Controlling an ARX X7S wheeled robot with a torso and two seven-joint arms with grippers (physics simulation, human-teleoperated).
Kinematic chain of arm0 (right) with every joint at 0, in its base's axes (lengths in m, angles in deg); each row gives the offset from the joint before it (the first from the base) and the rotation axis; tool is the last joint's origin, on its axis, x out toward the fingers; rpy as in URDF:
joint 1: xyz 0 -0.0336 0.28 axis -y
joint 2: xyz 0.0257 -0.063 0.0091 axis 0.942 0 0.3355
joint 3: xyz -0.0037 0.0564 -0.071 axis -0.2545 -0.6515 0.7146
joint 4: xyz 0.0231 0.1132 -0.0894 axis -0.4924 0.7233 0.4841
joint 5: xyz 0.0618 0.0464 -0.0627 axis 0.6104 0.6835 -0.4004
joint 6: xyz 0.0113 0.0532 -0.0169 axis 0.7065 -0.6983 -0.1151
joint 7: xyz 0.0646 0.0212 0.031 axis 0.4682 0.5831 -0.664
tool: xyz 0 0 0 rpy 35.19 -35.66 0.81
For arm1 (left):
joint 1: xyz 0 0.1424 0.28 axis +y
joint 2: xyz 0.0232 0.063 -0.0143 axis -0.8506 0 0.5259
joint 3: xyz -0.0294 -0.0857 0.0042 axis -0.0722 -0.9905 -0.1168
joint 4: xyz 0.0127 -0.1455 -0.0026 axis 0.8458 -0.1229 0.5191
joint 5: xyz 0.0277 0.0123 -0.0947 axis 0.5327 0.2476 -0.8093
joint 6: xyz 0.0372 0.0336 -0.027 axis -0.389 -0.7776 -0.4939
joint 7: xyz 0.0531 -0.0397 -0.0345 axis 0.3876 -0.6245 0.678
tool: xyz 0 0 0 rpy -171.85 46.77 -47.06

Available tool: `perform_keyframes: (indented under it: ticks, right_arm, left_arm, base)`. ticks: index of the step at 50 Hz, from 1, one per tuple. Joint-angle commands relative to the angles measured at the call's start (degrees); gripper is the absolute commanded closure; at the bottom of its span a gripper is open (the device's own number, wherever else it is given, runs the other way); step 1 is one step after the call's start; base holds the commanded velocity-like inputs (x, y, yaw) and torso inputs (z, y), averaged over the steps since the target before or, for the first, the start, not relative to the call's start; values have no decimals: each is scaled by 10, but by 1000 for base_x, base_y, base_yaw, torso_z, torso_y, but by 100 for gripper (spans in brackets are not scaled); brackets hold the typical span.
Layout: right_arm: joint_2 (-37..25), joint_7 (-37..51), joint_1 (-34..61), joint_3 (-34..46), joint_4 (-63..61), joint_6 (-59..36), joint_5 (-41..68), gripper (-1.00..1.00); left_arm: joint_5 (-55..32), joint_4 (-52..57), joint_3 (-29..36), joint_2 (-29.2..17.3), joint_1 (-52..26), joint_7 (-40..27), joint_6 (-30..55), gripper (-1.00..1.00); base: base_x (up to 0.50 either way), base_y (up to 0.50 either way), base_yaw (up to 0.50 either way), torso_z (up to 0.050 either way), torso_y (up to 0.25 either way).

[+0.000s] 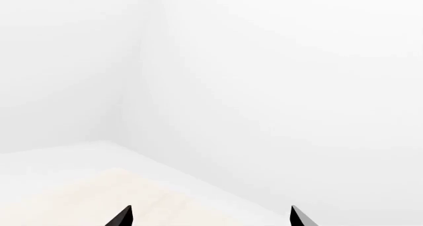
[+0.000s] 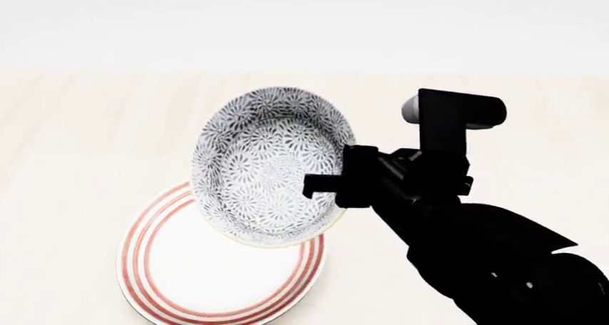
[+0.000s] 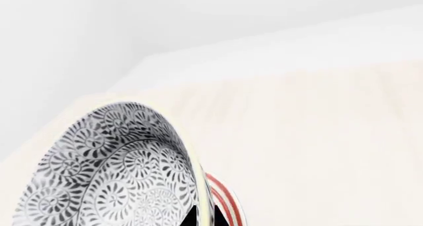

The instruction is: Put the bowl on the plate.

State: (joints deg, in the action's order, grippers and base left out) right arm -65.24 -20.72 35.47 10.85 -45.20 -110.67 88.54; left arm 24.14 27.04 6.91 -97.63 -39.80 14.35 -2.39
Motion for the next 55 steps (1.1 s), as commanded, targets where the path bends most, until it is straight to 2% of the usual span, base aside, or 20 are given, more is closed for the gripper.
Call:
perform_keyframes:
  ticks: [1,11,21,27,35,48,55]
  right_arm:
    - [37,-33,22,-20,80,-2,28,100]
    - [93,-109,75,-26,263,-15,49,100]
    - [143,-174,127,8,407,18,5,100]
    - [196,-239,184,36,567,57,-36,100]
    - [210,-236,172,-11,577,44,-103,100]
    - [245,-294,162,-219,577,24,-325,100]
    - [246,-300,164,-128,577,50,-231,100]
  left_arm:
    - [-6,2,-1,-2,1,-4,1,-100]
    - [-10,-3,2,-3,-1,-3,-1,-100]
    - [-25,5,-5,-3,6,-8,1,-100]
    - [-31,16,-3,-1,14,-12,2,-100]
    - [-45,25,-12,-1,24,-14,2,-100]
    - [-44,30,-9,-1,34,-15,-4,-100]
    - [-53,30,-17,-4,36,-17,-5,-100]
  base:
    - [0,0,0,0,0]
    - [0,0,0,0,0]
    - [0,0,0,0,0]
    - [0,0,0,0,2]
    - [0,0,0,0,0]
    - [0,0,0,0,0]
    - [0,0,0,0,1]
